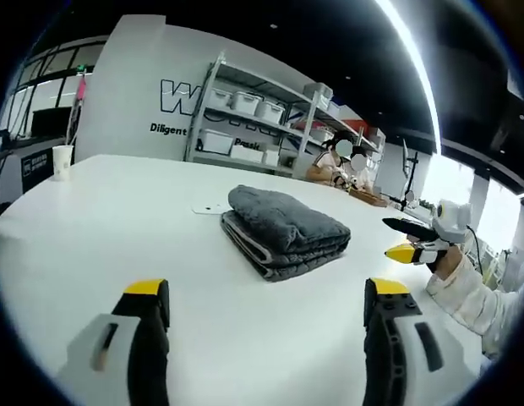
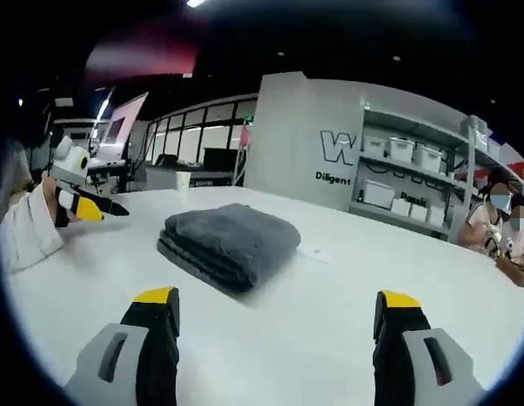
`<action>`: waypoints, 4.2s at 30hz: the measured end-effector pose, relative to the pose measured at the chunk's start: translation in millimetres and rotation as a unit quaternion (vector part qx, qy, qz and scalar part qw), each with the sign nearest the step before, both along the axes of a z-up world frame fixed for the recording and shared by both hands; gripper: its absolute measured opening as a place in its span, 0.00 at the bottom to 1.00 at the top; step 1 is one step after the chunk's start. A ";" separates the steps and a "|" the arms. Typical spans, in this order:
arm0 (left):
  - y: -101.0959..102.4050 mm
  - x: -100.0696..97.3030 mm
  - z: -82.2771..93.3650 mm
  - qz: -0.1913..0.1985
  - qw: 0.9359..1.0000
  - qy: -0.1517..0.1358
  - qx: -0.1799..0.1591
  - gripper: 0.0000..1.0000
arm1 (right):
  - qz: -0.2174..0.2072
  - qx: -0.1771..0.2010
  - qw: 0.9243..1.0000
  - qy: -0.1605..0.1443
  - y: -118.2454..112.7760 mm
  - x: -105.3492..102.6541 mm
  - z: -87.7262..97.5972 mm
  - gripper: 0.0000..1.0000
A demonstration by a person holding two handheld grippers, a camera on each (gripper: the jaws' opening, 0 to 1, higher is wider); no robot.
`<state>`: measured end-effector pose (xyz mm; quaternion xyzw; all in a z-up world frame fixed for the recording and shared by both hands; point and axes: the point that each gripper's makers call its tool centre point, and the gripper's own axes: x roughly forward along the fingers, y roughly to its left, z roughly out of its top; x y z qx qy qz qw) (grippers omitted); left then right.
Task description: Open the folded towel by lifting each exposed corner and separating the folded layers until the towel lies flat within the target outline without major curled edges
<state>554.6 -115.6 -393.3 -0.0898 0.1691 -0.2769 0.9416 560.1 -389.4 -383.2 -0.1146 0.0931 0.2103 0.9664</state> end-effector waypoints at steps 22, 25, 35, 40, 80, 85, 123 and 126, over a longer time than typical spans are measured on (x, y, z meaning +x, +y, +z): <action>3.0 0.8 -0.7 0.002 1.000 0.000 0.001 0.93 | 0.072 -0.006 0.992 -0.101 88.8 -17.9 6.4 0.90; 3.0 0.9 -0.7 0.003 1.000 0.000 0.001 0.93 | 0.088 0.008 0.990 -0.107 98.4 -19.5 7.8 0.91; 2.7 1.1 -1.3 0.005 1.000 0.000 -0.001 0.93 | 0.091 -0.018 0.986 -0.139 113.4 -17.4 12.7 0.86; 1.4 0.1 -2.6 0.001 1.000 0.003 0.001 0.92 | 0.095 -0.020 0.985 -0.143 119.8 -13.3 13.4 0.77; -0.2 -0.3 -4.2 -0.002 1.000 0.003 0.025 0.93 | 0.124 -0.043 0.982 -0.138 173.8 30.6 8.1 0.39; 0.2 -0.2 -4.5 -0.001 1.000 0.004 0.026 0.93 | 0.125 -0.055 0.981 -0.139 179.4 36.4 6.2 0.33; -0.6 -3.0 -7.6 -0.007 0.999 0.011 0.034 0.92 | 0.155 -0.137 0.970 -0.130 197.0 40.6 -13.7 0.00; -0.7 -3.1 -7.7 -0.007 0.999 0.011 0.034 0.92 | 0.153 -0.135 0.970 -0.131 196.2 41.0 -12.5 0.00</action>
